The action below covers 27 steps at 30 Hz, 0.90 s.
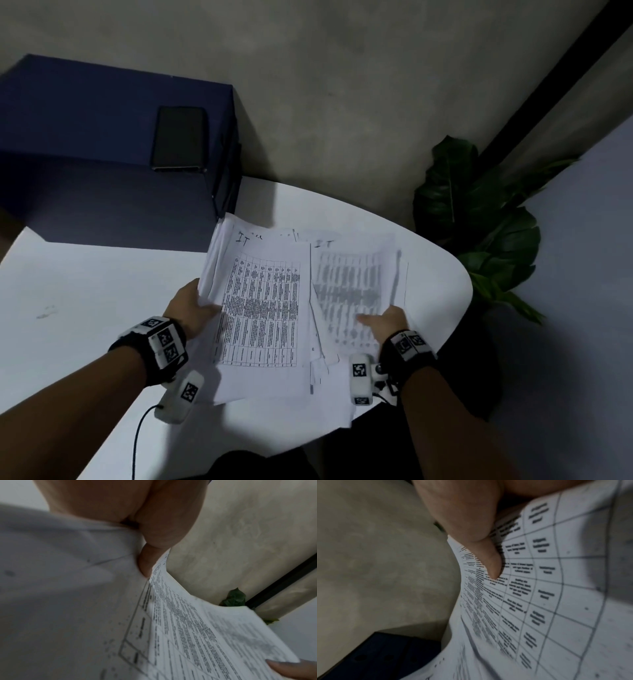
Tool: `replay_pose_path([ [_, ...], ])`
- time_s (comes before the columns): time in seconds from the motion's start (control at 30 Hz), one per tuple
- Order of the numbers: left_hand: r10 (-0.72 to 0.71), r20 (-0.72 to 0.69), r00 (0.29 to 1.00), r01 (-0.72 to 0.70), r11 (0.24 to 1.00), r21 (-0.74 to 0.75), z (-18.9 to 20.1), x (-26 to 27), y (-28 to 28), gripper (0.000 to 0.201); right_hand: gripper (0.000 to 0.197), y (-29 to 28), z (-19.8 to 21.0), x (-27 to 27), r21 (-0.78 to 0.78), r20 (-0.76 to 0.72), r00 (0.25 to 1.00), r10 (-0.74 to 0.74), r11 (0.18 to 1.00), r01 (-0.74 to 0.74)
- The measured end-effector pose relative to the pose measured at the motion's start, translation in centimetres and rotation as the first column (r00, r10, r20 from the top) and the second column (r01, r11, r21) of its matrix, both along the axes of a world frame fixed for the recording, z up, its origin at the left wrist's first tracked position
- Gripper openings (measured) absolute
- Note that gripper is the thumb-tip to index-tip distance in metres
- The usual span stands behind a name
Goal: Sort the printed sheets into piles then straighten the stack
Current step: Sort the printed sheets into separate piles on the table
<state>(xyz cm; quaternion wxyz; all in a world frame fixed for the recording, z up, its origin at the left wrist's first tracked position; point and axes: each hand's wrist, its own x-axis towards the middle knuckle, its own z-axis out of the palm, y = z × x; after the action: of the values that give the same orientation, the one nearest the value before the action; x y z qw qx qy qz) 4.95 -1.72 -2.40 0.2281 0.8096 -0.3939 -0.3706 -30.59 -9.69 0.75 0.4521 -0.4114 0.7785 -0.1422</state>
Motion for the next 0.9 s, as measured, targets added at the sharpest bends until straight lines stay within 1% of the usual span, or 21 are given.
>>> replay_pose_path([
  [0.03,0.002,-0.004,1.0,-0.002,1.0,-0.001,0.1,0.0,0.0,0.041,0.05,-0.5,0.9,-0.4,-0.1,-0.025,0.999,-0.027,0.995,0.024],
  [0.1,-0.009,-0.012,1.0,0.009,1.0,0.002,0.1,-0.1,0.0,0.042,0.045,-1.4,4.0,-1.5,-0.265,-0.102,0.994,-0.031,0.964,0.003],
  [0.17,-0.027,-0.012,1.0,0.027,1.0,0.011,0.1,-0.4,-0.1,0.045,0.04,-2.5,7.5,-2.5,-0.411,-0.183,0.983,-0.009,0.909,-0.069],
  [0.2,-0.037,-0.019,0.999,0.037,0.999,0.012,0.1,-0.6,-0.2,0.045,0.037,-2.8,9.4,-2.9,-0.492,-0.175,0.985,0.001,0.866,-0.089],
  [0.23,-0.044,-0.026,0.999,0.045,0.999,0.011,0.1,-0.8,-0.2,0.045,0.035,-3.0,11.4,-3.0,-0.571,-0.134,0.991,0.013,0.816,-0.088],
  [0.3,-0.061,-0.047,0.997,0.061,0.998,0.012,0.2,-1.2,-0.5,0.043,0.034,-3.0,14.8,-3.0,-0.683,0.028,0.998,0.06,0.73,-0.025],
  [0.37,-0.076,-0.069,0.995,0.078,0.997,0.019,0.4,-1.6,-0.6,0.041,0.039,-2.9,16.5,-2.8,-0.708,0.2,0.974,0.11,0.703,0.066],
  [0.43,-0.1,-0.074,0.992,0.103,0.994,0.03,0.6,-1.9,-0.6,0.042,0.039,-3.0,16.5,-2.5,-0.661,0.334,0.936,0.115,0.736,0.146],
  [0.5,-0.11,-0.093,0.99,0.114,0.993,0.038,0.9,-2.2,-0.5,0.042,0.036,-3.4,14.8,-1.9,-0.56,0.44,0.893,0.092,0.806,0.193],
  [0.57,-0.12,-0.111,0.987,0.126,0.991,0.046,0.9,-2.3,-0.4,0.039,0.035,-3.8,11.2,-0.7,-0.418,0.494,0.869,0.032,0.885,0.205],
  [0.6,-0.123,-0.122,0.985,0.13,0.99,0.049,0.8,-2.4,-0.4,0.036,0.039,-3.9,9.4,0.1,-0.337,0.492,0.871,0.005,0.923,0.185],
  [0.63,-0.117,-0.141,0.983,0.124,0.991,0.041,0.8,-2.4,-0.3,0.031,0.049,-3.9,7.6,1.0,-0.258,0.464,0.886,-0.018,0.953,0.155],
  [0.67,-0.086,-0.193,0.977,0.097,0.994,0.047,1.0,-2.5,-0.2,0.027,0.065,-3.9,6.0,2.0,-0.188,0.388,0.921,-0.021,0.977,0.102],
  [0.7,-0.034,-0.252,0.967,0.046,0.998,0.043,0.7,-2.4,-0.1,0.036,0.079,-3.9,4.3,2.8,-0.125,0.285,0.958,-0.002,0.991,0.039],
  [0.73,0.038,-0.312,0.949,-0.024,0.999,0.048,0.0,-2.1,-0.2,0.056,0.085,-3.6,2.9,3.6,-0.075,0.193,0.981,0.03,0.997,-0.015],
  [0.77,0.103,-0.377,0.92,-0.09,0.995,0.051,-1.1,-1.6,-0.1,0.077,0.084,-3.3,1.7,4.2,-0.042,0.119,0.992,0.047,0.998,-0.042],
  [0.8,0.153,-0.427,0.891,-0.148,0.988,0.046,-3.7,-0.7,-0.2,0.093,0.08,-2.9,0.9,4.7,-0.014,0.077,0.996,0.049,0.999,-0.048],
  [0.83,0.177,-0.463,0.869,-0.177,0.983,0.045,-6.3,0.1,-0.2,0.103,0.078,-2.5,0.2,5.1,0.008,0.056,0.998,0.037,0.999,-0.038],
  [0.87,0.204,-0.48,0.853,-0.203,0.978,0.056,-6.5,0.0,-0.2,0.106,0.078,-2.2,-0.2,5.4,0.029,0.047,0.999,0.011,0.999,-0.013],
  [0.9,0.215,-0.484,0.848,-0.205,0.976,0.076,-4.7,-0.6,0.0,0.101,0.079,-2.0,-0.4,5.5,0.052,0.045,0.999,-0.019,0.999,0.017],
])
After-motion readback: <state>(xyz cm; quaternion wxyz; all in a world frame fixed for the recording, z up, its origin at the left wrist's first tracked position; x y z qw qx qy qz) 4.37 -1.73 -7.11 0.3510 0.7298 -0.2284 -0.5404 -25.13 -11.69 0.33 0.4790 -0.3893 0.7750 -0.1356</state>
